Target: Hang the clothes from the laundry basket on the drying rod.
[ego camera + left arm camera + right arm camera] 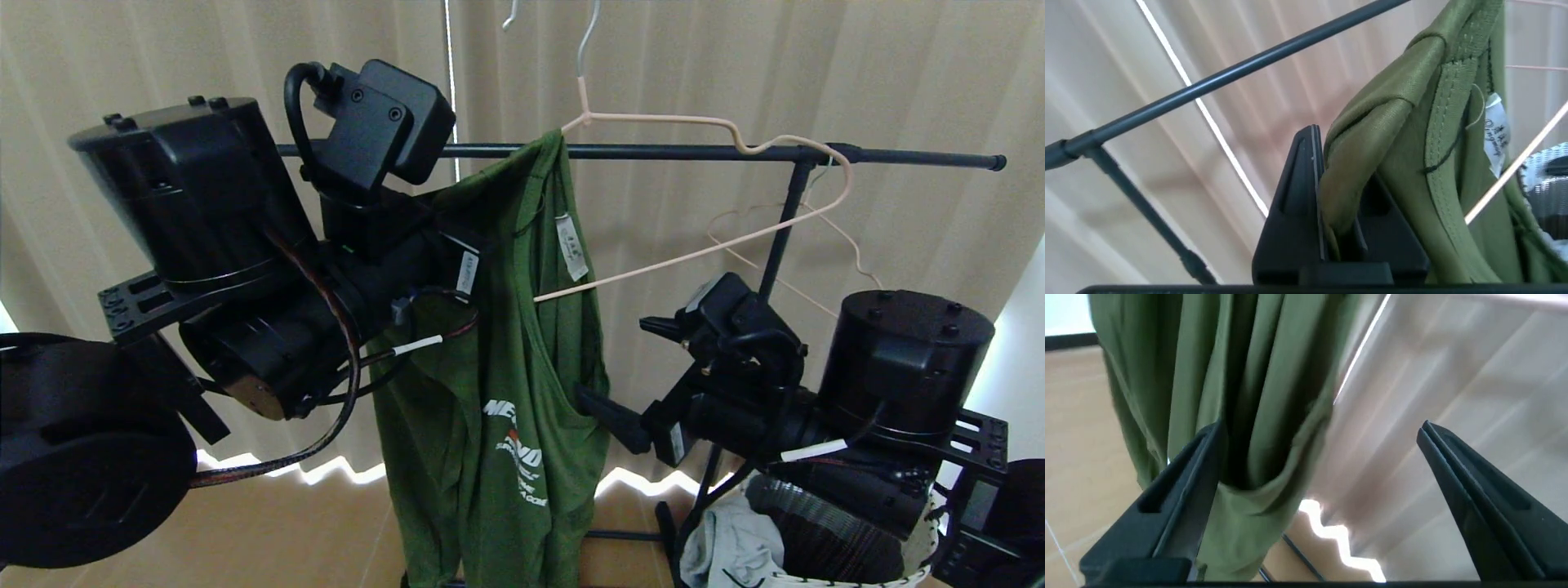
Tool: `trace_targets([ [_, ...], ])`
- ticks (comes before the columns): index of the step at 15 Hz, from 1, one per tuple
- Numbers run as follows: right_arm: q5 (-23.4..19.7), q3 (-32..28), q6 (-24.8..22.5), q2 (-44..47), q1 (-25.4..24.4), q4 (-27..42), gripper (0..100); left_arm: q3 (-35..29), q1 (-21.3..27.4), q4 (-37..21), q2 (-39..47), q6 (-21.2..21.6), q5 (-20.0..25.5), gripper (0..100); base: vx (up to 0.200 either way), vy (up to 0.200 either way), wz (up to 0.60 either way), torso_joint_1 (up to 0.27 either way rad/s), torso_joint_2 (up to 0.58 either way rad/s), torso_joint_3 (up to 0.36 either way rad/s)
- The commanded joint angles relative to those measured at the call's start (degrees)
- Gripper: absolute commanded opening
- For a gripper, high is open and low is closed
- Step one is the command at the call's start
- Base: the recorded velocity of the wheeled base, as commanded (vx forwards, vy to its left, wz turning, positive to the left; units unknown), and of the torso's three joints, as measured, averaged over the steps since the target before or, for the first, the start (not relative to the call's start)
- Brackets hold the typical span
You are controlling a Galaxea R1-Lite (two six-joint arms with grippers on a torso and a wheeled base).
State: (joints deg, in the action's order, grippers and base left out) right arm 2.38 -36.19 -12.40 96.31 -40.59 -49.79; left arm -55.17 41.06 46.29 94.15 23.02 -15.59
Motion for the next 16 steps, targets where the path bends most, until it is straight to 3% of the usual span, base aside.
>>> trace_targets([
  [1,0.17,-0.28,-0.43,2.83,0.52,0.04,100,0.07,0.69,0.03,-0.19,0.01,-0.05,0,0.0,0.0,0.0,0.0,0.0,0.0],
  [5,3.34,1.04,-0.87,3.98,3.94,0.48,100,0.59,0.43,0.03,-0.72,0.01,0.04,0,0.0,0.0,0.0,0.0,0.0,0.0],
  [9,6.15,4.99,-5.27,0.81,11.15,0.48,100,2.53,-3.0,1.44,-1.25,0.71,0.12,0,0.0,0.0,0.0,0.0,0.0,0.0],
  [16,7.2,4.11,-6.94,-1.65,23.1,0.57,100,15.18,-7.04,6.27,-5.99,0.8,0.12,0,0.0,0.0,0.0,0.0,0.0,0.0],
])
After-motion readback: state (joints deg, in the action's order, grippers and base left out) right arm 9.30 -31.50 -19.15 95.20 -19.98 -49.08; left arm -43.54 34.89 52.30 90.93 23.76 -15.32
